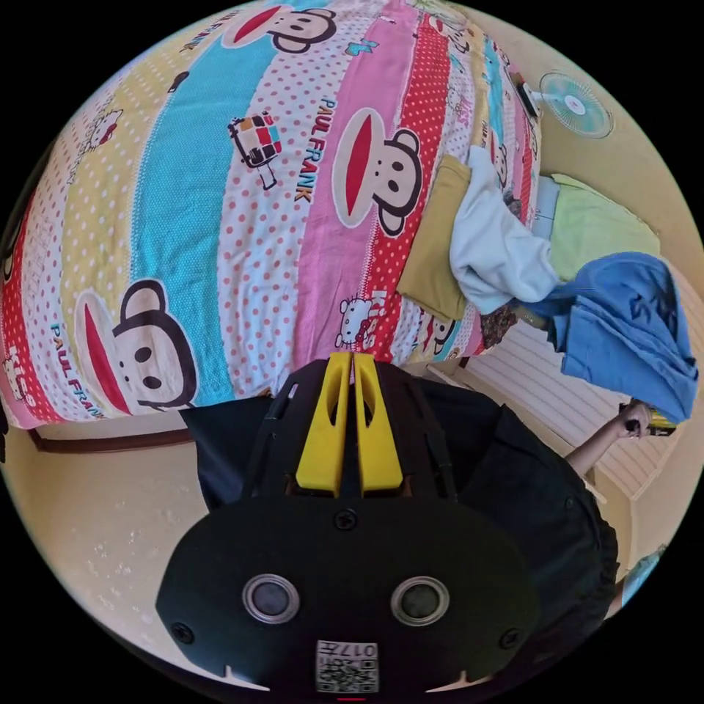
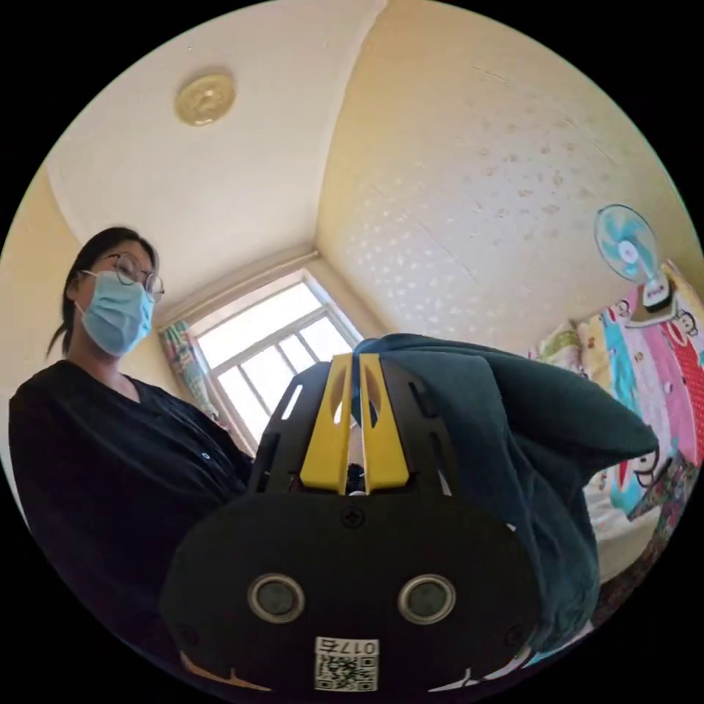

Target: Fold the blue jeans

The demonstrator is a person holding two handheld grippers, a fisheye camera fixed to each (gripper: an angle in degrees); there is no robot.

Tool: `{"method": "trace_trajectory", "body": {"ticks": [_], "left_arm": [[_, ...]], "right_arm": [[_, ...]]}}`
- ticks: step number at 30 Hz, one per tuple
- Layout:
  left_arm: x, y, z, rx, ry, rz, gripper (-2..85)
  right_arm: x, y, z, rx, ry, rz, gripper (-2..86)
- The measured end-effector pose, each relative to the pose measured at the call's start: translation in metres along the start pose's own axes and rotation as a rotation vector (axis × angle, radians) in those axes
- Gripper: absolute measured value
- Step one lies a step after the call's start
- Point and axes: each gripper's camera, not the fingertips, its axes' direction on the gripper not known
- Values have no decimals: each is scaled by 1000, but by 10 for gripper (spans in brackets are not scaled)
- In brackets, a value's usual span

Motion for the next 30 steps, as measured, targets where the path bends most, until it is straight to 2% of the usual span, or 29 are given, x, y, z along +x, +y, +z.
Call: {"method": "trace_trajectory", "body": {"ticks": [3,5,7,10,12,14,15,17,20,23,25,27,30], "left_arm": [[-12,4,-14,84,71,-7,-6],[-25,10,-24,139,109,-35,-3],[-48,21,-35,213,179,-100,0],[-78,41,-39,301,283,-174,7],[-91,49,-36,325,319,-203,13],[-99,53,-28,317,322,-230,24],[-102,54,-22,305,314,-244,36],[-103,52,-12,280,295,-253,50],[-96,36,10,221,279,-227,57],[-83,9,36,139,256,-188,61],[-67,-10,52,105,251,-140,64],[-53,-22,62,85,237,-93,65],[-32,-35,84,39,192,-26,65]], "right_arm": [[-3,1,62,-164,-230,-167,21],[17,20,102,-327,-321,-98,21],[41,65,140,-501,-320,-23,20],[106,195,193,-837,-177,223,19],[183,350,217,-1222,154,661,18],[210,450,214,-1431,376,868,16],[207,493,217,-1547,423,850,15],[191,525,226,-1628,495,731,15],[179,545,240,-1658,483,685,19],[204,555,240,-1683,573,800,30],[224,544,239,-1561,621,843,49],[254,516,236,-1246,641,883,67],[297,499,246,-985,646,868,83]]}}
